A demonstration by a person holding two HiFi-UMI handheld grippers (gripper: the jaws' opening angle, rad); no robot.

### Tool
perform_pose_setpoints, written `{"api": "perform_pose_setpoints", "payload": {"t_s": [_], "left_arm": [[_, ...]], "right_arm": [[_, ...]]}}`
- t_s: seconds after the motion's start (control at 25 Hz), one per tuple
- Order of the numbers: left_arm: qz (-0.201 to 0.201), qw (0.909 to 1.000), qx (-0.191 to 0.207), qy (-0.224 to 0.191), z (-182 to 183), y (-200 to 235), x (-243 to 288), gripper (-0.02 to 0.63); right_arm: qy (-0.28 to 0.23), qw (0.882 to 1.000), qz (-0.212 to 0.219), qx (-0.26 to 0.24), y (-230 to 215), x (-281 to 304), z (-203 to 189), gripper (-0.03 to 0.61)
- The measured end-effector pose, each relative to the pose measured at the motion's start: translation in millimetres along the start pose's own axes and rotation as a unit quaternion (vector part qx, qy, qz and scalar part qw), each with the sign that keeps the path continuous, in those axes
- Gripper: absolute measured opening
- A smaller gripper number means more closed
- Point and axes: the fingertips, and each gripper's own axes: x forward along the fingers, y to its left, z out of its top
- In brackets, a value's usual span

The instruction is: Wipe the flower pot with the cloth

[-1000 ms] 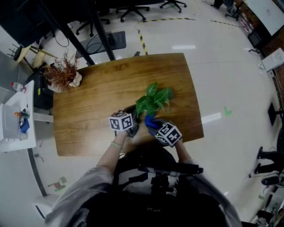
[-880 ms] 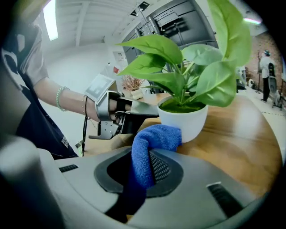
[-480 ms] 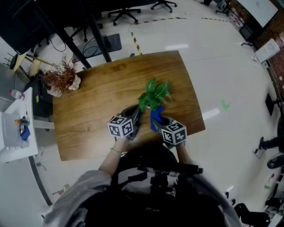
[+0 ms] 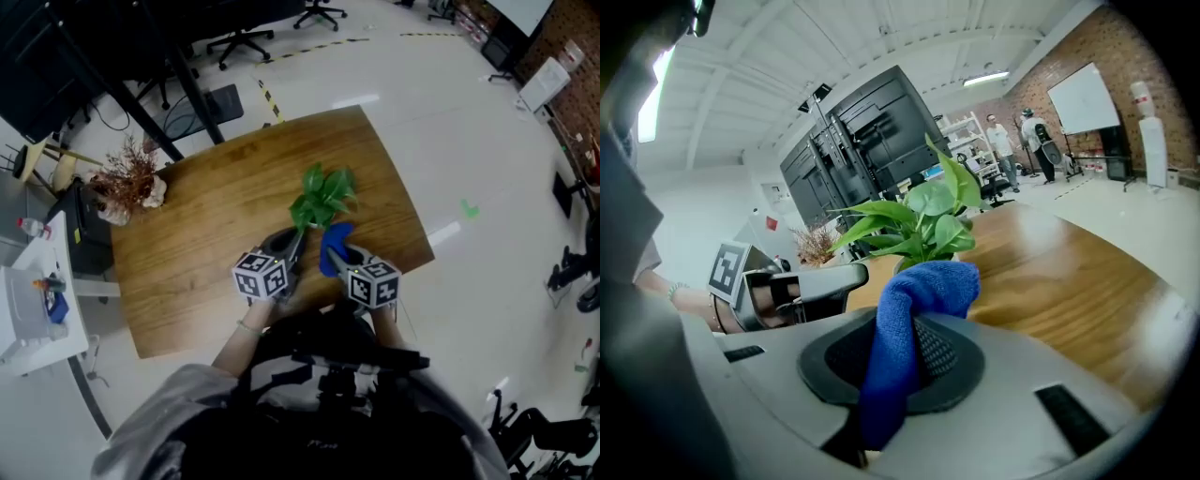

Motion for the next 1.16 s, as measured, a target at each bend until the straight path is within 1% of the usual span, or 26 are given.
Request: {"api": "perform_pose_setpoints", "payload": {"t_s": [0.12,0.28,1.16], "left_arm": [[-0.013,0.9999,0.007,0.008,-3,-10,2,0.006],[-0.023,0.9995,0.012,0.018,-7,-17,1,0.006],[0.005,0.9996,0.006,0.026,-19,-10,-5,0.006]], "right_arm": [[-0.011,1.0,-0.012,0.02,-3,-5,0,0.06],[-0.015,0.999,-0.023,0.024,-5,-10,-1,0.06],[-0.022,0.999,-0.026,0.005,-6,-20,-2,0.06]]}}
